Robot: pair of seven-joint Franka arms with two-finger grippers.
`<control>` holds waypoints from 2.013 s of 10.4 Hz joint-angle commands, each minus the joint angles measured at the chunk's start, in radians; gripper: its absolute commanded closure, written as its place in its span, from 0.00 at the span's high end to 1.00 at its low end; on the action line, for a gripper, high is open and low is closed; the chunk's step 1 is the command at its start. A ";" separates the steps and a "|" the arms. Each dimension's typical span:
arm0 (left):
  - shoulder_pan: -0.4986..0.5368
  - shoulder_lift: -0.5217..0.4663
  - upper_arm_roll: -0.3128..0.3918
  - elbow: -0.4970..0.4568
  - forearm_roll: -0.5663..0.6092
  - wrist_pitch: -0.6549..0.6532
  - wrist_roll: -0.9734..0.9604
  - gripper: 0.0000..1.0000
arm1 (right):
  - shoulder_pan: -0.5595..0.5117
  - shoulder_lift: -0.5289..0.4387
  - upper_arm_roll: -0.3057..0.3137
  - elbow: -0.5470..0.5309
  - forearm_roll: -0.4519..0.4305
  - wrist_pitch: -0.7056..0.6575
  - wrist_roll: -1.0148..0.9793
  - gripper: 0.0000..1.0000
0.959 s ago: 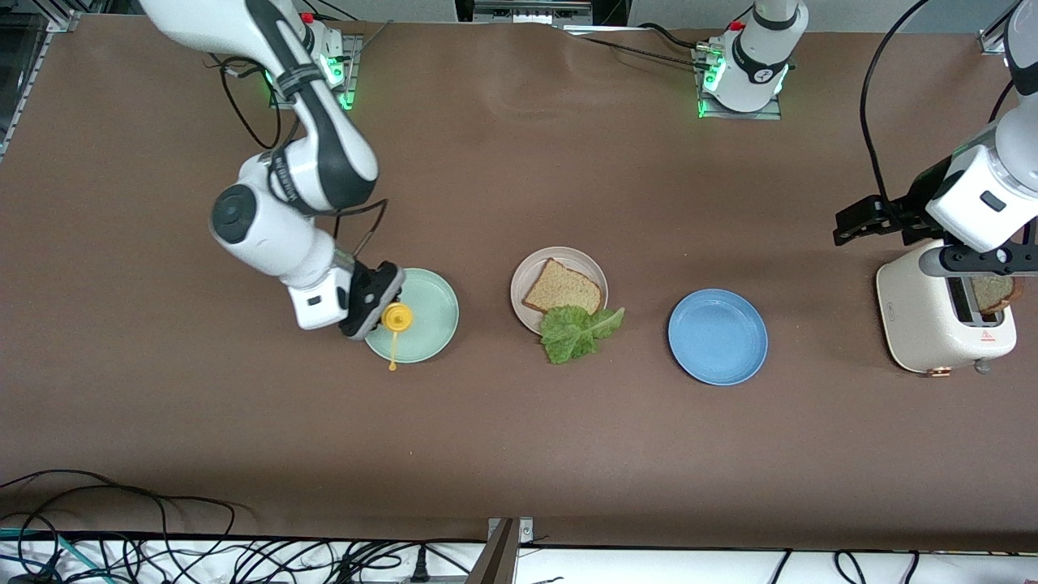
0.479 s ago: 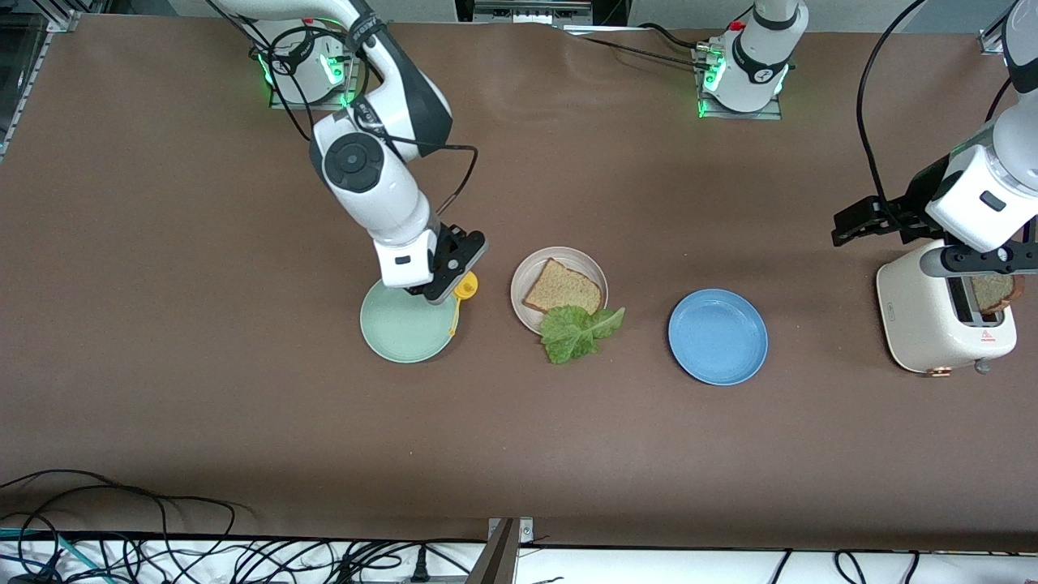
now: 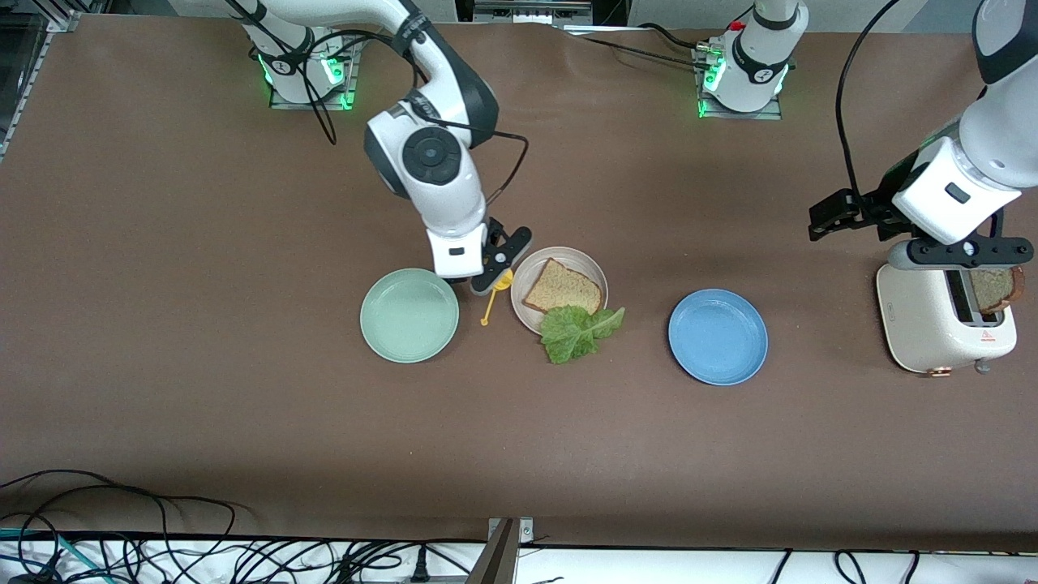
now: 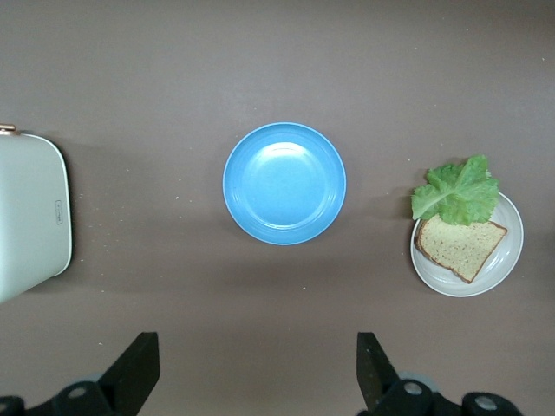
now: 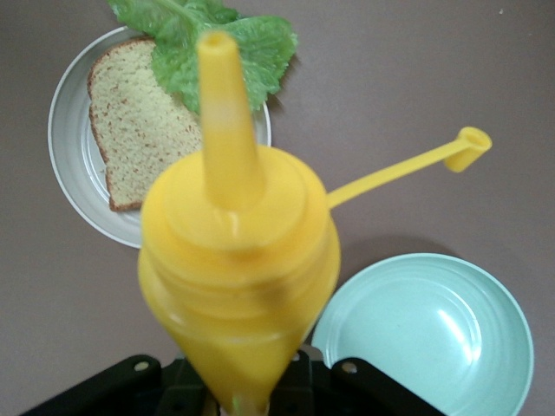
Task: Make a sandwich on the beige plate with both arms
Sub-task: 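Lift the yellow bottle and carry it toward the beige plate, then hold the yellow bottle tilted over the bread with the right gripper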
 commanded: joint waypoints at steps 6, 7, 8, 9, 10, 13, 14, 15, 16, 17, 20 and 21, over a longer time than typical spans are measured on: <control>-0.017 0.003 0.001 0.014 -0.008 0.003 -0.003 1.00 | 0.170 0.228 -0.114 0.249 -0.036 -0.150 0.080 0.00; -0.017 0.003 0.001 0.013 -0.006 0.025 -0.005 1.00 | 0.184 0.242 -0.124 0.256 -0.036 -0.161 0.080 0.00; -0.017 0.003 0.001 0.014 -0.008 0.029 -0.003 1.00 | 0.201 0.267 -0.142 0.294 -0.037 -0.205 0.076 0.00; -0.015 0.003 0.002 0.014 -0.008 0.029 -0.003 1.00 | 0.206 0.290 -0.148 0.337 -0.050 -0.268 0.062 0.00; -0.015 0.003 0.001 0.014 -0.009 0.029 -0.003 1.00 | 0.206 0.294 -0.148 0.347 -0.072 -0.304 0.034 0.00; -0.017 0.003 0.001 0.014 -0.009 0.029 -0.003 1.00 | 0.216 0.311 -0.153 0.351 -0.079 -0.341 0.005 0.00; -0.017 0.003 0.001 0.014 -0.008 0.029 -0.003 1.00 | 0.218 0.330 -0.154 0.373 -0.079 -0.354 -0.006 0.00; -0.017 0.003 0.001 0.014 -0.006 0.029 -0.005 1.00 | 0.219 0.365 -0.156 0.421 -0.079 -0.391 -0.022 0.00; -0.017 0.003 0.001 0.014 -0.006 0.029 -0.005 1.00 | 0.219 0.394 -0.157 0.463 -0.079 -0.417 -0.042 0.00; -0.017 0.003 0.001 0.014 -0.006 0.029 -0.005 1.00 | 0.218 0.402 -0.157 0.468 -0.077 -0.419 -0.053 0.00; -0.017 0.003 0.001 0.013 -0.006 0.029 -0.008 1.00 | 0.218 0.417 -0.161 0.472 -0.074 -0.440 -0.151 0.00; -0.023 0.005 0.001 0.011 -0.005 0.029 -0.008 1.00 | 0.218 0.426 -0.173 0.476 -0.074 -0.453 -0.192 0.00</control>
